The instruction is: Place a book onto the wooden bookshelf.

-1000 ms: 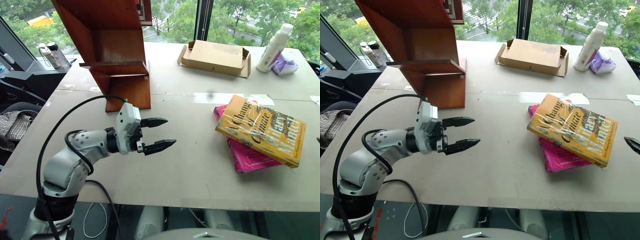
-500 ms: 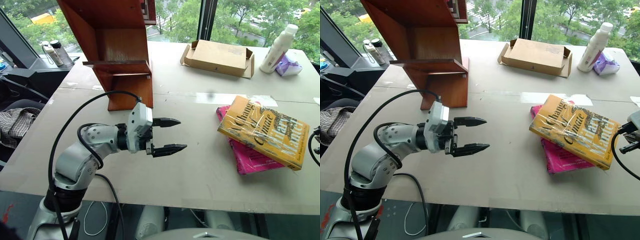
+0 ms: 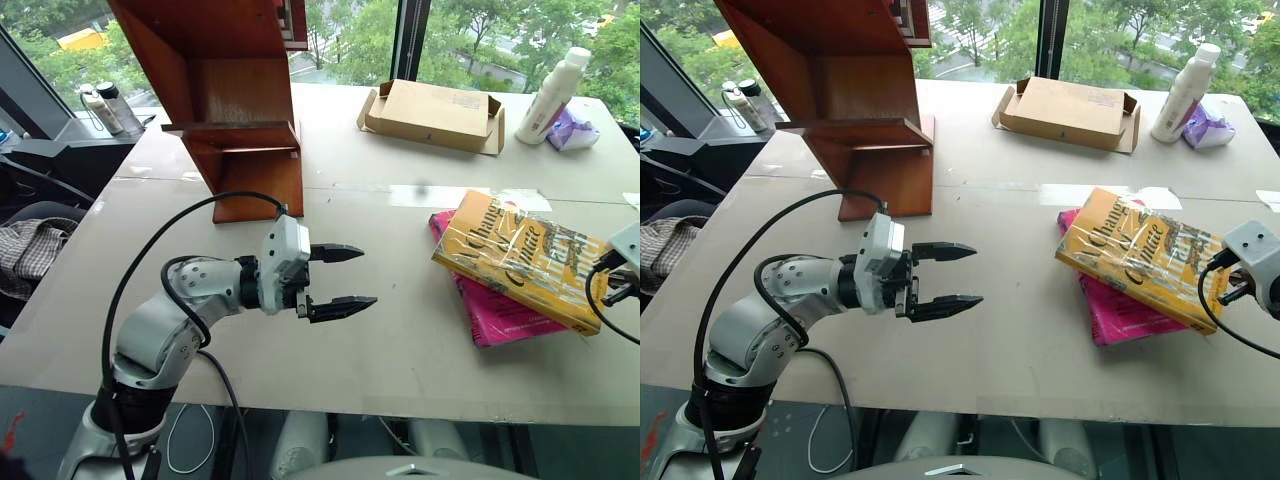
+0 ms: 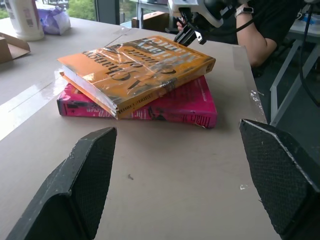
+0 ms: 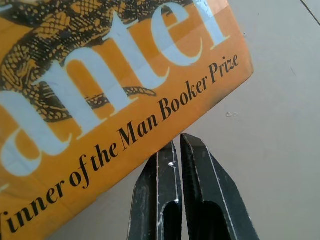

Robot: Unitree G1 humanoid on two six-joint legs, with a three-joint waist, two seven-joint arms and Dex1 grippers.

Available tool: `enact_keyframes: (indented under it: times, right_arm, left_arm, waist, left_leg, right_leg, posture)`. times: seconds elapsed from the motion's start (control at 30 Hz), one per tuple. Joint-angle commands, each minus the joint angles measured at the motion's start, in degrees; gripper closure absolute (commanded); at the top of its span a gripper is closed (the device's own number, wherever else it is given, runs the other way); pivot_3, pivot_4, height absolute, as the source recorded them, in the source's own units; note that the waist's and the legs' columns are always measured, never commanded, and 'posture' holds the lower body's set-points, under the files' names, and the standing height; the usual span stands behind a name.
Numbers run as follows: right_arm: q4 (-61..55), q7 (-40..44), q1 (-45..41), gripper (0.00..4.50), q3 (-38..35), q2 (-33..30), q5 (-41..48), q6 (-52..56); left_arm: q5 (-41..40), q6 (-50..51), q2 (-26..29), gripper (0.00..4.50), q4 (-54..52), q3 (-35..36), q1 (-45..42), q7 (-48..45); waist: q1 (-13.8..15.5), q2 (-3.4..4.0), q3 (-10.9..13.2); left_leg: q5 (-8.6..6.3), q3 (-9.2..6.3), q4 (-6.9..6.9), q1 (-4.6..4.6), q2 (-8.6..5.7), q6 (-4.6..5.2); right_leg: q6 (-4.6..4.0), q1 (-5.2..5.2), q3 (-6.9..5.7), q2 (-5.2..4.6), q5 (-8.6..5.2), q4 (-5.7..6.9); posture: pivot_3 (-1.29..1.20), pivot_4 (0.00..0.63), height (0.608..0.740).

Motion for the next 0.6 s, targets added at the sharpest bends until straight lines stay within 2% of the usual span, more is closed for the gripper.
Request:
enact_keyframes:
  times: [0.03, 0.13, 0.3, 0.6]
  right_arm:
    - [4.2, 3.5, -6.11, 4.48, 4.54, 1.89, -0.78, -2.23]
    - [7.1, 7.48, -9.92, 4.48, 7.94, 3.85, -0.33, -3.38]
    - [5.71, 11.31, -12.93, 4.48, 11.25, 6.55, 0.17, -3.03]
    - [-5.44, 5.39, -16.04, 4.48, 13.3, 15.15, 0.1, 7.21]
  left_arm:
    - [-0.6, -0.78, -0.03, 0.47, -1.16, 0.41, -0.46, -0.16]
    - [-0.62, -0.73, 0.13, 0.47, -1.59, 0.68, 0.17, 0.1]
    - [-1.0, -0.21, 0.49, 0.47, -2.74, 1.53, 1.91, 1.2]
    - [-0.79, -0.05, 1.21, 0.47, -3.86, 2.7, 5.92, 2.92]
  waist:
    - [-0.3, -0.01, 0.0]
    - [-0.65, -0.01, 0.0]
    - [-0.75, -0.01, 0.0]
    - [-0.99, -0.01, 0.0]
  left_leg:
    - [0.0, -0.01, 0.0, 0.01, 0.0, 0.0]
    - [0.0, -0.03, -0.02, 0.0, 0.01, 0.0]
    - [0.0, -0.03, -0.02, -0.02, 0.01, 0.0]
    - [0.0, -0.04, -0.01, 0.05, 0.06, -0.01]
  right_leg:
    - [0.0, 0.0, -0.01, 0.01, 0.0, 0.01]
    - [0.0, 0.0, -0.02, 0.03, 0.01, 0.01]
    - [0.2, -0.01, -0.01, 0.02, 0.13, 0.01]
    - [0.19, -0.03, -0.02, 0.04, 0.13, 0.19]
  posture:
    - [0.0, 0.15, 0.74]
    - [0.0, 0.15, 0.74]
    - [0.0, 0.15, 0.74]
    - [0.0, 0.15, 0.74]
